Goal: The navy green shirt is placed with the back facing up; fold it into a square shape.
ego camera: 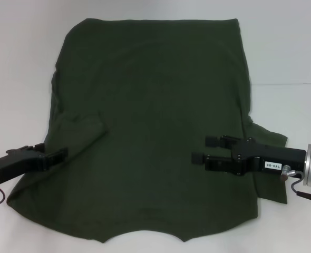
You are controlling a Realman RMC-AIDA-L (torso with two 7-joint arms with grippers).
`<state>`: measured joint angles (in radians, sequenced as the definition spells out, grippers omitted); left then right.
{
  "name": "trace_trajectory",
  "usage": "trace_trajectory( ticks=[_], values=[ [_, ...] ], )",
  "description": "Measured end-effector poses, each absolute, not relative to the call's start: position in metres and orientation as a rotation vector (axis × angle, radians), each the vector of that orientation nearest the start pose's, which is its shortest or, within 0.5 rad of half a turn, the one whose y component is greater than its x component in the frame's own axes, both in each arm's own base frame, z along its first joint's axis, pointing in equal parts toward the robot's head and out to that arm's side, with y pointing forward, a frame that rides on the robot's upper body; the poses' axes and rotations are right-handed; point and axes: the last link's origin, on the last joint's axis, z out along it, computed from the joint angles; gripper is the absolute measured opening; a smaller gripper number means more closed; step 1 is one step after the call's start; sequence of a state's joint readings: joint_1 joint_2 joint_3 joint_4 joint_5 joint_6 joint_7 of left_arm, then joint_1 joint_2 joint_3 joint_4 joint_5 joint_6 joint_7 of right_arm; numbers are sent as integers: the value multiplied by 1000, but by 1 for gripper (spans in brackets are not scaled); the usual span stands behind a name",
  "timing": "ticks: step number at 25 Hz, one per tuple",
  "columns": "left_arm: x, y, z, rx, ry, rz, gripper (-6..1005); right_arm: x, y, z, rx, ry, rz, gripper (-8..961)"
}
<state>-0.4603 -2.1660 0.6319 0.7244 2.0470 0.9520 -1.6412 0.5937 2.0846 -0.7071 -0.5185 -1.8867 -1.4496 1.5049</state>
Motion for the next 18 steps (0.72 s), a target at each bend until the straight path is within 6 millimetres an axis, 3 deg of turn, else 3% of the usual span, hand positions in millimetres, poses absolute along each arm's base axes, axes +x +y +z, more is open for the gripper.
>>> trace_trajectory(
  ticks=[9,18],
  values=[
    [-339,362,5,-2033,-1091,-394,722,244,349,-22,-2626,889,857,896],
    [-333,359,2,-2086,-1088,-428,722,244,349,-23,-2628,902,856,896]
  ],
)
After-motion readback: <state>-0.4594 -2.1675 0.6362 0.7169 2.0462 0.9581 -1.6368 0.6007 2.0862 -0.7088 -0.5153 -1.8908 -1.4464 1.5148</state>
